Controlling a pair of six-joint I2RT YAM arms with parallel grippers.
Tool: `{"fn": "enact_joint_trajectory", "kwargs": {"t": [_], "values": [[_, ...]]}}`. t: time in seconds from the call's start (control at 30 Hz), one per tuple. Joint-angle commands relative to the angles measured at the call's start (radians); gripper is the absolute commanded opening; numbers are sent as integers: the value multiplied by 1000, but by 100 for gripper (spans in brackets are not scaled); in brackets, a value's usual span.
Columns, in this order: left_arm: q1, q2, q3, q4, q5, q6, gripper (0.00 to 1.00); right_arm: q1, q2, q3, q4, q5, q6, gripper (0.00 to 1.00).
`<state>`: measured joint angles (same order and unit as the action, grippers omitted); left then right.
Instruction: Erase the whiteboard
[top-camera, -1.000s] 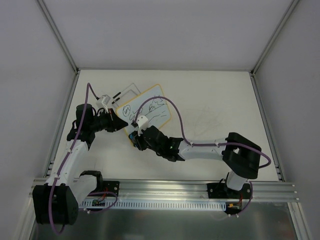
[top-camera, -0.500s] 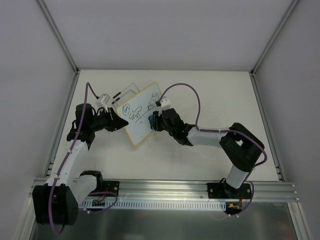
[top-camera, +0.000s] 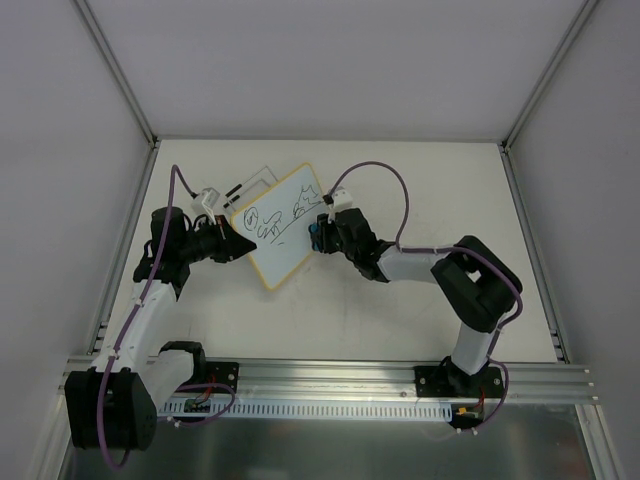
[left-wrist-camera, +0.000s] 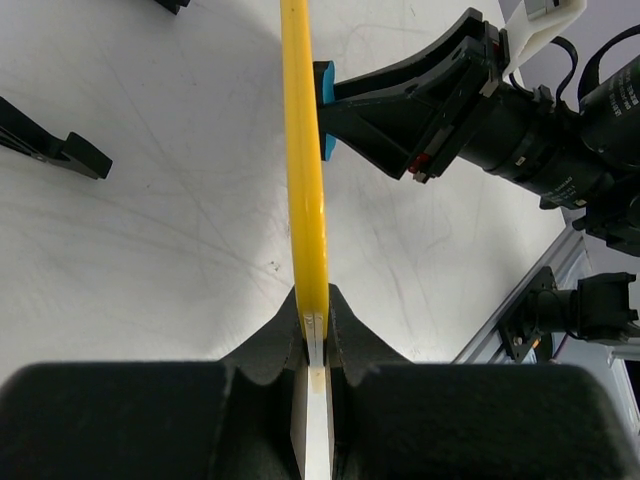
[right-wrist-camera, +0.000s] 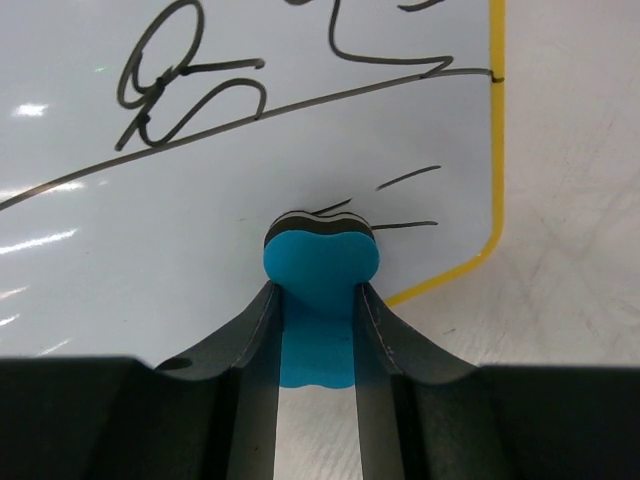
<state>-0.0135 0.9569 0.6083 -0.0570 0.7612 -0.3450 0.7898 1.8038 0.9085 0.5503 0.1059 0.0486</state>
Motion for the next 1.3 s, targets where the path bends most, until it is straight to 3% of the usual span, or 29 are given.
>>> {"fn": "enact_joint_trajectory", "kwargs": {"t": [0.0, 0.3, 0.57, 1.27], "values": [[-22, -18, 15, 13, 132, -23, 0, 78, -12, 41, 34, -84, -65, 0], [-22, -14, 15, 14, 132, -23, 0, 261, -35, 125, -7, -95, -142, 0], [-22, -14, 15, 14, 130, -23, 0, 289, -43, 176, -42, -63, -184, 0], [-22, -15, 16, 13, 165, -29, 0, 2, 28, 44, -3, -12, -6, 0]]}}
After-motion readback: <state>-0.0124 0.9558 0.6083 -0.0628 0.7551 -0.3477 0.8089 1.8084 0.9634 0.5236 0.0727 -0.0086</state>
